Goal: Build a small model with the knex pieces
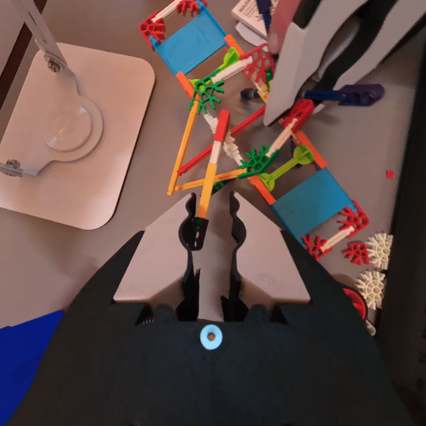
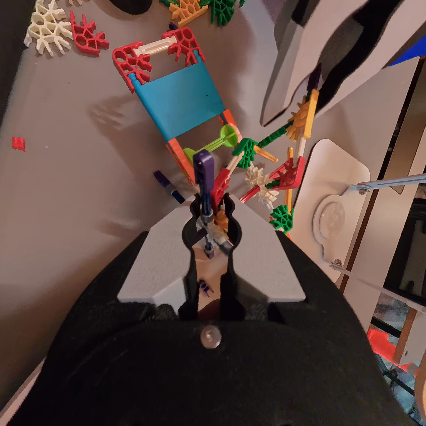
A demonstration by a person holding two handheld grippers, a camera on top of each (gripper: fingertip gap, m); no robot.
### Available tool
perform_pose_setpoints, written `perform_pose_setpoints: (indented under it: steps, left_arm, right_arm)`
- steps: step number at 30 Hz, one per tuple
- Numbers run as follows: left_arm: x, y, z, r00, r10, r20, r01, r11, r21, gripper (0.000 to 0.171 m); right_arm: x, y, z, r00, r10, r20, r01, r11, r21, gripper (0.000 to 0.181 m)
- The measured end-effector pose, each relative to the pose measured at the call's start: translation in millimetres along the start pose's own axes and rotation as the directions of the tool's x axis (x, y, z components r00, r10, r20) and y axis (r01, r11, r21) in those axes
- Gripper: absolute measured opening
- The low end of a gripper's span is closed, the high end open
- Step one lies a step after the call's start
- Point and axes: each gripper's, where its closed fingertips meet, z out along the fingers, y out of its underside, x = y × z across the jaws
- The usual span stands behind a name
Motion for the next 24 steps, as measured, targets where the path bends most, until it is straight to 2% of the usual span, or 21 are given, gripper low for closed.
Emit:
perform_pose_setpoints:
  steps: [4, 8, 11, 24]
  left_arm:
    - [3, 1, 1, 0.999, 0.030, -0.029, -0.029, 0.999, 0.030, 0.030]
    - [5, -8, 5, 0.996, 0.060, -0.059, -0.054, 0.993, 0.107, 0.013]
    - [4, -10, 5, 0.996, 0.069, -0.060, -0.061, 0.990, 0.124, 0.012]
    - [1, -14, -2, 0.997, 0.077, -0.012, -0.076, 0.992, 0.100, 0.011]
  right_arm:
    - [-1, 3, -2, 1.000, 0.006, 0.015, -0.006, 1.000, 0.010, 0.018]
    - [-3, 5, -5, 0.999, 0.016, 0.031, -0.016, 1.000, 0.019, 0.018]
    - [-3, 7, -6, 0.999, 0.025, 0.035, -0.026, 0.999, 0.021, 0.018]
    - [-7, 4, -9, 0.997, 0.040, 0.065, -0.043, 0.998, 0.046, 0.017]
